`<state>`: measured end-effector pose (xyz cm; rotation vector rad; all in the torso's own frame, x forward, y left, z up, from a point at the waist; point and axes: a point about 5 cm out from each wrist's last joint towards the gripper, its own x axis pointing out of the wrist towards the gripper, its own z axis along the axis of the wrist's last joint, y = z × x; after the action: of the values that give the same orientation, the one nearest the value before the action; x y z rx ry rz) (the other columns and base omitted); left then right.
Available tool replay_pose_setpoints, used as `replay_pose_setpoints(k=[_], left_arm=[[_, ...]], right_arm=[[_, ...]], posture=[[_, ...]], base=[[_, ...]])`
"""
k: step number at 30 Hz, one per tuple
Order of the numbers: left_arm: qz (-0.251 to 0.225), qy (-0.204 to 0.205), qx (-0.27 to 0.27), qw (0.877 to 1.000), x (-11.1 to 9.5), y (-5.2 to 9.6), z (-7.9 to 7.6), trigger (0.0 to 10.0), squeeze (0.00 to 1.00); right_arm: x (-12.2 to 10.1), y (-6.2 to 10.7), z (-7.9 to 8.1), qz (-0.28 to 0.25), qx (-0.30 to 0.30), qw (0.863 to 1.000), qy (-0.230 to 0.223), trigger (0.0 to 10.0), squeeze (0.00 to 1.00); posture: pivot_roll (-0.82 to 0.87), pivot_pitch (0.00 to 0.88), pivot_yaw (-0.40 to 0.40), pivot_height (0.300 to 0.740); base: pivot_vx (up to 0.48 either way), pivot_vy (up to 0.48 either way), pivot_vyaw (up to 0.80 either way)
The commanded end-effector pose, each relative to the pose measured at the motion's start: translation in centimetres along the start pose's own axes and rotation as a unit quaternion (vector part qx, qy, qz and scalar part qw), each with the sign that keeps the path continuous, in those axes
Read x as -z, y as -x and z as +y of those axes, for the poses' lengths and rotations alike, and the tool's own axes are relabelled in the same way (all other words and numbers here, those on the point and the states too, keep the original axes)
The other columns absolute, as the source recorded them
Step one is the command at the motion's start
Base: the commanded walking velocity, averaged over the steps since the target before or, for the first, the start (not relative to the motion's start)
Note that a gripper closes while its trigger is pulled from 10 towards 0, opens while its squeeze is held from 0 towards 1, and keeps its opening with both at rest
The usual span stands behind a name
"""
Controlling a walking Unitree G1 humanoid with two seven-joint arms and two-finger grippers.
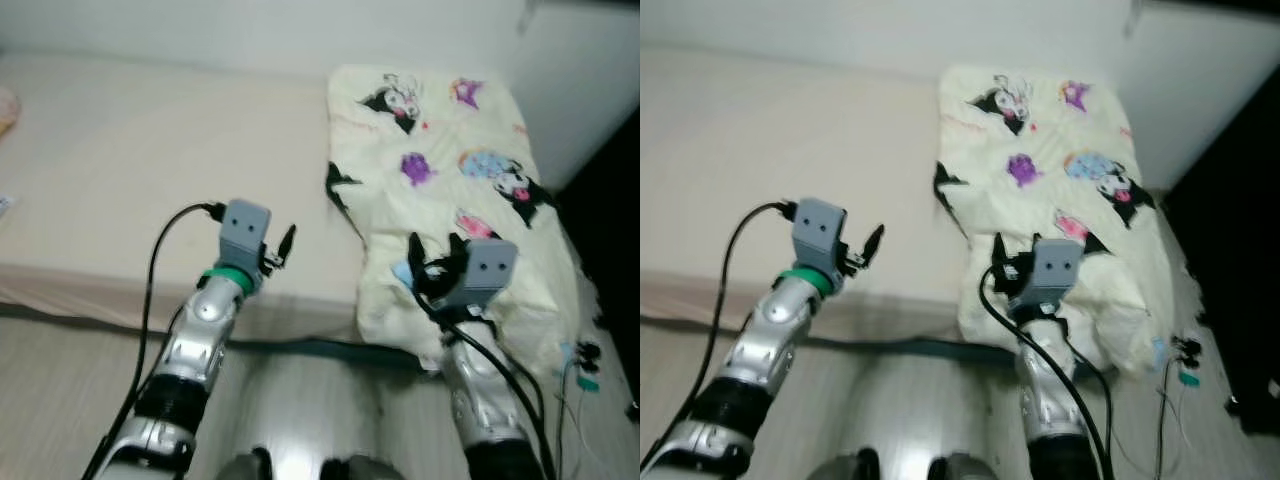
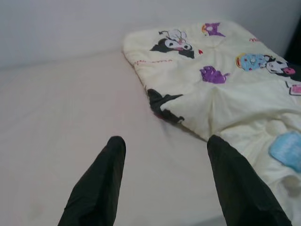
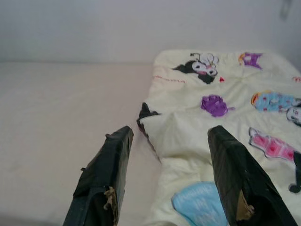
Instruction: Clean up the room
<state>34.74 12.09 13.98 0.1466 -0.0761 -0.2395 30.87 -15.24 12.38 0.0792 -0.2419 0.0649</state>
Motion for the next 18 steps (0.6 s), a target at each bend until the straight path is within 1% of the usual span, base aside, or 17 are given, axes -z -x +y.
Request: replay_pose_setpoints(k=[1,18], left_arm=[[0.016,0.006,0.007,1.0,0.62,0.12,-0.33,10.0,0.0],[0.021,0.002,0.002,1.0,0.69,0.0,-0.16,10.0,0.0]], right_arm=[[0.53,0.38,-0.41,0.013,0.01,1.0,-0.004,10.0,0.0],[0.74,0.34,-0.41,0.017,0.011,1.0,-0.004,10.0,0.0]], posture=[[-0.03,0.106,0.043,0.74],[-0.03,0.107,0.045,0.74]], base=[[0.0,0.0,0.0],[0.0,0.0,0.0]])
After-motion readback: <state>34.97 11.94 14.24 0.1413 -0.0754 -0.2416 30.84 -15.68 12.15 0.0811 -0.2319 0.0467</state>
